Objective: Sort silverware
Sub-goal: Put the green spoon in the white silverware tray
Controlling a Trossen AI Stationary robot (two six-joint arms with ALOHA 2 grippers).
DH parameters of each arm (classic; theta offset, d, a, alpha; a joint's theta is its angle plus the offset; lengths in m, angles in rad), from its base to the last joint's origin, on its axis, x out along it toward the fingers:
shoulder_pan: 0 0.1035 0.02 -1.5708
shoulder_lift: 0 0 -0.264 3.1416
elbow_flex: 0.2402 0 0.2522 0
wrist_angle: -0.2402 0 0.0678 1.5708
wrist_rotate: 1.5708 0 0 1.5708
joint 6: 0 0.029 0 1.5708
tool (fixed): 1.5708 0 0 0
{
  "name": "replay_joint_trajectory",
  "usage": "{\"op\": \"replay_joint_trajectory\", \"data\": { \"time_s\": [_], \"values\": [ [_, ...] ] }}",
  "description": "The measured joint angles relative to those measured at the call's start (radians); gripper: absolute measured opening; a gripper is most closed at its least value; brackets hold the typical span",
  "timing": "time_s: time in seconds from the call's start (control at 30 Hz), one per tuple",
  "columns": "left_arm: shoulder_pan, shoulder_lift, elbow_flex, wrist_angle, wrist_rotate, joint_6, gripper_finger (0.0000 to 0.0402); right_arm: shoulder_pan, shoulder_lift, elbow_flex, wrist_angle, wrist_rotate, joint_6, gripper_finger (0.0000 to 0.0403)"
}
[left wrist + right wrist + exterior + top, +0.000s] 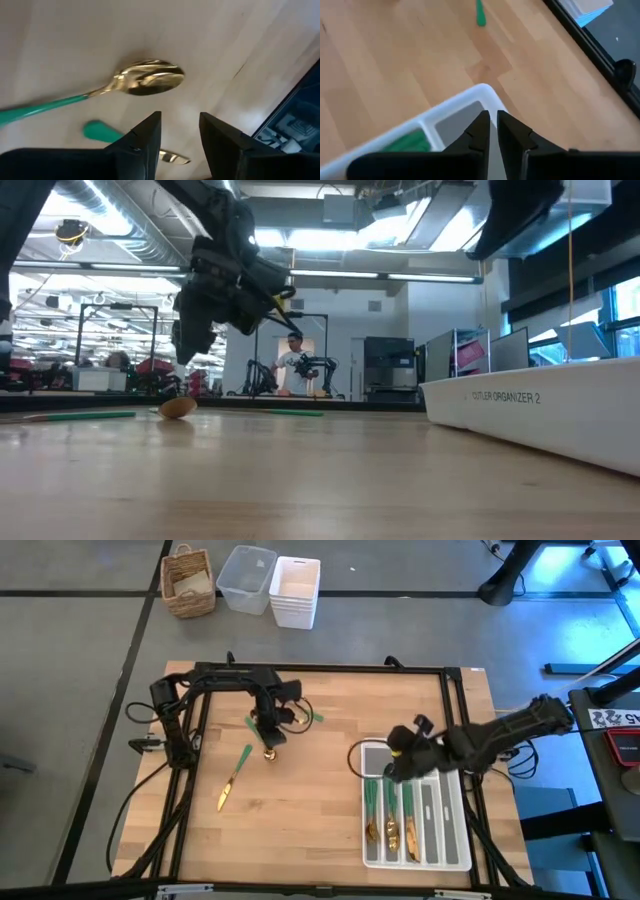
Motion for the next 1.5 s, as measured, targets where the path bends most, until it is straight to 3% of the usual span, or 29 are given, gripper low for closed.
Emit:
{"op": "replay_joint_trajectory", "data": {
  "time_s": [0.23,0.37,0.53,0.73,0.9,1.1,1.37,1.5],
  "values": [
    [-0.175,0.0,-0.006,0.015,-0.036,-0.03,0.0127,-0.126,-0.035,0.0,0.005,-0.169,-0.316,0.0037],
    [-0.242,-0.014,-0.006,0.016,-0.053,-0.052,0.0127,-0.163,-0.055,0.0,0.012,-0.224,-0.419,0.0037],
    [-0.241,-0.104,-0.007,0.075,-0.112,-0.162,0.0127,-0.191,-0.079,0.0,0.026,-0.241,-0.496,0.0037],
    [-0.202,-0.324,-0.048,0.148,-0.293,-0.329,0.0127,-0.198,-0.105,0.0,0.027,-0.243,-0.554,0.0037],
    [-0.187,-0.582,-0.207,0.346,-0.384,-0.525,0.0127,-0.198,-0.131,0.0,0.027,-0.259,-0.583,0.0037],
    [-0.2,-0.8,-0.464,0.74,-0.49,-0.875,0.0127,-0.198,-0.143,0.0,0.04,-0.251,-0.638,0.0037],
    [-0.223,-0.799,-0.686,0.997,-0.534,-1.362,0.0127,-0.323,-0.146,0.0,0.207,-0.313,-0.828,0.0037],
    [-0.223,-0.738,-0.724,1.049,-0.534,-1.472,0.0127,-0.42,-0.146,0.0,0.295,-0.41,-0.914,0.0037]
  ]
}}
